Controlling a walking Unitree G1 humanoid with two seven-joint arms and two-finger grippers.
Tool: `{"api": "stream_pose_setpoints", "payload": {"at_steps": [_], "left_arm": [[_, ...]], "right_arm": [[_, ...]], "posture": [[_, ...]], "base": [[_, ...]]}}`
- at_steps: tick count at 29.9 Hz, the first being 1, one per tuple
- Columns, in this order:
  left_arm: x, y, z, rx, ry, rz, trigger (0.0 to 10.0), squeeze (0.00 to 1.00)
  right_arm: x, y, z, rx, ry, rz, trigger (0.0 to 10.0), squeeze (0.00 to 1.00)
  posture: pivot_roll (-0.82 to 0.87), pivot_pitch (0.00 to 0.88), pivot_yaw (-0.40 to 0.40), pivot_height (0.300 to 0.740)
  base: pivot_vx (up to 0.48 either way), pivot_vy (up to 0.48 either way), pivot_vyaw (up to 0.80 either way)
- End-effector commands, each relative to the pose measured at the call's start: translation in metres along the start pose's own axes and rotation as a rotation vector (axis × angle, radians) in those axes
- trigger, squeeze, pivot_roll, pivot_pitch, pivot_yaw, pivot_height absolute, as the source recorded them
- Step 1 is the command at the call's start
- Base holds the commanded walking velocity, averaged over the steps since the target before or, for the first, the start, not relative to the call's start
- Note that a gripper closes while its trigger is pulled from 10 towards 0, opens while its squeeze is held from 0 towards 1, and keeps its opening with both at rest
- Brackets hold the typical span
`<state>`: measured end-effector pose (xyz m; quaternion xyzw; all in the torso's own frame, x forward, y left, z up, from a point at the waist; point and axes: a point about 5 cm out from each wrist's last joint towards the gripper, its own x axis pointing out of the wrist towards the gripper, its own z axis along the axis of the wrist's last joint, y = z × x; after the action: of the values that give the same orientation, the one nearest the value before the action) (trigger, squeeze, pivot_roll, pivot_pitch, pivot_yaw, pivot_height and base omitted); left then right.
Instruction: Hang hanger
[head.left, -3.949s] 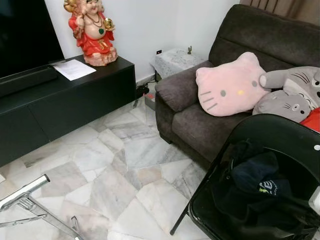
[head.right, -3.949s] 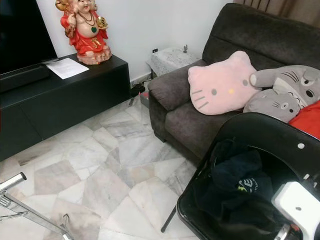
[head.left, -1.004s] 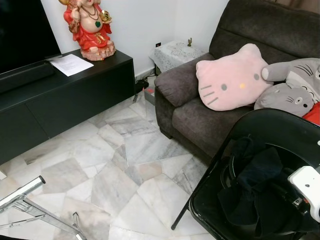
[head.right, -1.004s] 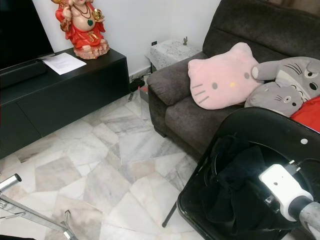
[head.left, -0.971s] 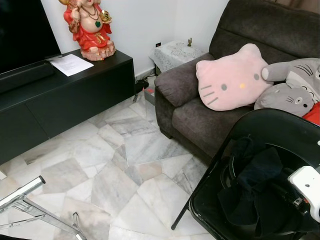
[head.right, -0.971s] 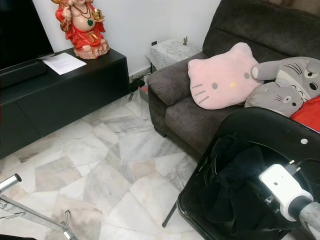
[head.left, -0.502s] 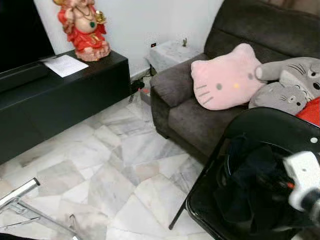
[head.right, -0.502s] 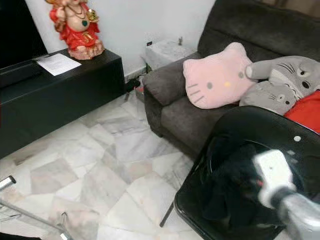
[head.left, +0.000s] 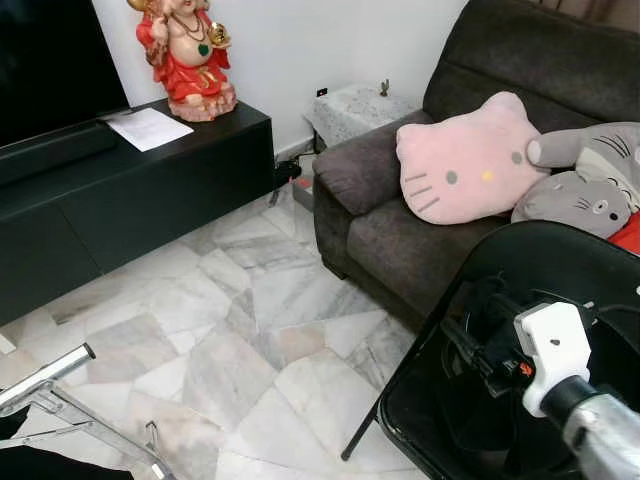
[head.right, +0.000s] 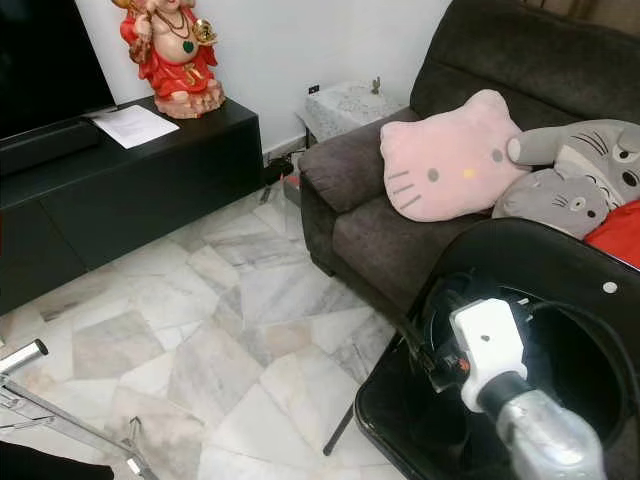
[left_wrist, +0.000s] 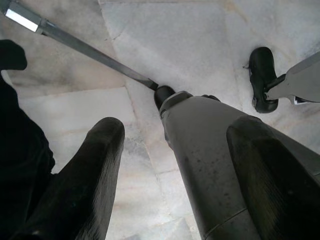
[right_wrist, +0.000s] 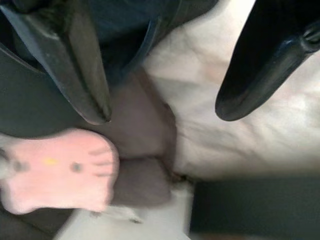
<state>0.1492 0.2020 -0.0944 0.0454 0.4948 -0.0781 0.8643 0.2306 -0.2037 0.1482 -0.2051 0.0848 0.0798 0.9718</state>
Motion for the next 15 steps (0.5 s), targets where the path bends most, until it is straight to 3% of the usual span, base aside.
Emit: {"api": "stream_pose_setpoints", "payload": {"at_steps": [1, 2, 3, 4, 5, 8, 15], "left_arm": [[-0.001, 0.001, -0.007, -0.011, 0.024, 0.005, 10.0, 0.0], [-0.001, 0.001, -0.007, -0.012, 0.023, 0.004, 10.0, 0.0], [-0.001, 0.001, -0.007, -0.012, 0.023, 0.004, 10.0, 0.0], [-0.001, 0.0, -0.006, -0.012, 0.023, 0.004, 10.0, 0.0], [-0.001, 0.0, -0.006, -0.012, 0.023, 0.004, 10.0, 0.0], [-0.001, 0.0, -0.005, -0.01, 0.022, 0.003, 10.0, 0.0], [0.0, 0.0, -0.004, -0.014, 0.019, 0.003, 10.0, 0.0]], "right_arm": [[-0.006, 0.016, 0.002, -0.089, -0.013, 0.021, 10.0, 0.0], [-0.013, 0.03, -0.005, 0.019, 0.039, 0.081, 10.0, 0.0], [-0.013, 0.03, -0.005, 0.019, 0.039, 0.081, 10.0, 0.0], [-0.019, 0.041, -0.015, 0.081, 0.123, 0.145, 10.0, 0.0], [-0.019, 0.041, -0.015, 0.081, 0.123, 0.145, 10.0, 0.0], [-0.031, 0.054, -0.032, 0.044, 0.254, 0.262, 10.0, 0.0], [-0.044, 0.045, -0.04, -0.055, 0.396, 0.221, 10.0, 0.0]], "posture": [[-0.29, 0.109, 0.0, 0.74], [-0.29, 0.113, -0.002, 0.74], [-0.29, 0.113, -0.002, 0.74], [-0.29, 0.114, -0.003, 0.74], [-0.29, 0.114, -0.003, 0.74], [-0.3, 0.116, -0.004, 0.74], [-0.3, 0.114, -0.013, 0.74]], "base": [[0.0, 0.0, 0.0], [0.0, 0.0, 0.0], [0.0, 0.0, 0.0], [0.0, 0.0, 0.0], [0.0, 0.0, 0.0], [0.0, 0.0, 0.0], [0.0, 0.0, 0.0]]}}
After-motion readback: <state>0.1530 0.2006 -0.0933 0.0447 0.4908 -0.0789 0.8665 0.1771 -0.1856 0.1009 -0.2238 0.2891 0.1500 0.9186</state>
